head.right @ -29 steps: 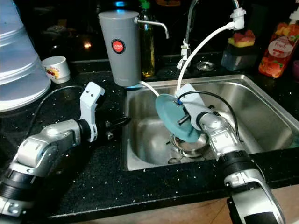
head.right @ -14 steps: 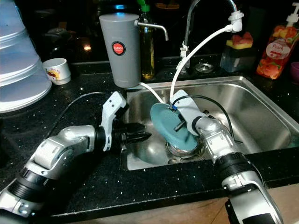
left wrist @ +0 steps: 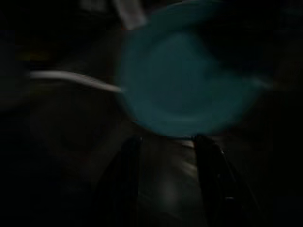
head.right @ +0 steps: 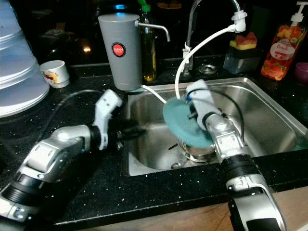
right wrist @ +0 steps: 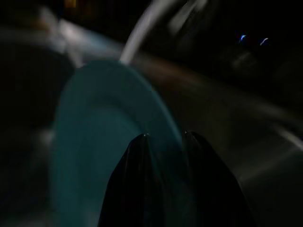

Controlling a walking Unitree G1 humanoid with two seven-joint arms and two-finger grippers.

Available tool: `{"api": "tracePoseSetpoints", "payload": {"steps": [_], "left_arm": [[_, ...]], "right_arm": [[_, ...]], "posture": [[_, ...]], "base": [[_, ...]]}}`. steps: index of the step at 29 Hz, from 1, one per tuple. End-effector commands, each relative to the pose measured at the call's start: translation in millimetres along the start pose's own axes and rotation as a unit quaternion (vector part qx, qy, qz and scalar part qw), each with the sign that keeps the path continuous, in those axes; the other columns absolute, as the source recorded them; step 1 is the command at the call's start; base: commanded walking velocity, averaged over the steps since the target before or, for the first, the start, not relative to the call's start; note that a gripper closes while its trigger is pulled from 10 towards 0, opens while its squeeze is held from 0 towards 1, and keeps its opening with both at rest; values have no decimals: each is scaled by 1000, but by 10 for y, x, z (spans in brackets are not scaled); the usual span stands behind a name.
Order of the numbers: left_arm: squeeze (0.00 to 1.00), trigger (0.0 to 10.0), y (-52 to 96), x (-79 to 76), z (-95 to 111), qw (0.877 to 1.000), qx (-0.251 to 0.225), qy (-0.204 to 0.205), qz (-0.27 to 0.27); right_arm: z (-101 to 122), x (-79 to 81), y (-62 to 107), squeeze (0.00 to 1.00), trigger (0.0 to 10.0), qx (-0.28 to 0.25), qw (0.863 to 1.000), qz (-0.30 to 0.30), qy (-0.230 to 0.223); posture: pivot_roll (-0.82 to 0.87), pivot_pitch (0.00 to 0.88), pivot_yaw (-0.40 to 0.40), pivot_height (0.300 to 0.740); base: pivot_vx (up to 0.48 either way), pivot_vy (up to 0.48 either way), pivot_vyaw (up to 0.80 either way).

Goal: Kitchen organization

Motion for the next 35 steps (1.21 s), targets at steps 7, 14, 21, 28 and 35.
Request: {"api": "tracePoseSetpoints", "payload": {"steps": [7, 14, 21, 28, 35], "left_arm": [[0, 10000, 366, 724, 309, 978, -73, 17, 196], [0, 10000, 338, 622, 221, 982, -66, 19, 178], [0, 10000, 42, 13, 18, 1000, -8, -14, 15], [0, 10000, 92, 175, 63, 998, -23, -10, 60], [0, 10000, 185, 358, 155, 992, -39, -20, 118]], "right_arm": [[266, -102, -44, 0, 10000, -60, 996, -31, -50], [289, 36, -81, 0, 10000, -65, 997, -9, -50], [38, 269, -36, 0, 10000, -14, 998, 57, -20], [60, 219, -42, 0, 10000, -17, 998, 52, -18], [161, 209, -42, 0, 10000, -41, 998, 26, -46]], "posture": [[-1, 39, 4, 740], [-14, 51, 4, 740], [-36, 54, 6, 740], [-42, 54, 15, 740], [-3, 33, 23, 740]], "base": [[0, 0, 0], [0, 0, 0], [0, 0, 0], [0, 0, 0], [0, 0, 0]]}}
Point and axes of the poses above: a point about 5 cm out from each wrist's last joint towards the gripper, its own y axis pointing back from the gripper into the wrist, its own z axis along the axis of the wrist's last joint, x = y × z, the point moved 5 cm from there along -y, pointing out of the wrist towards the gripper, and after that the axes turned 9 degrees about y, right-handed, at the moved point
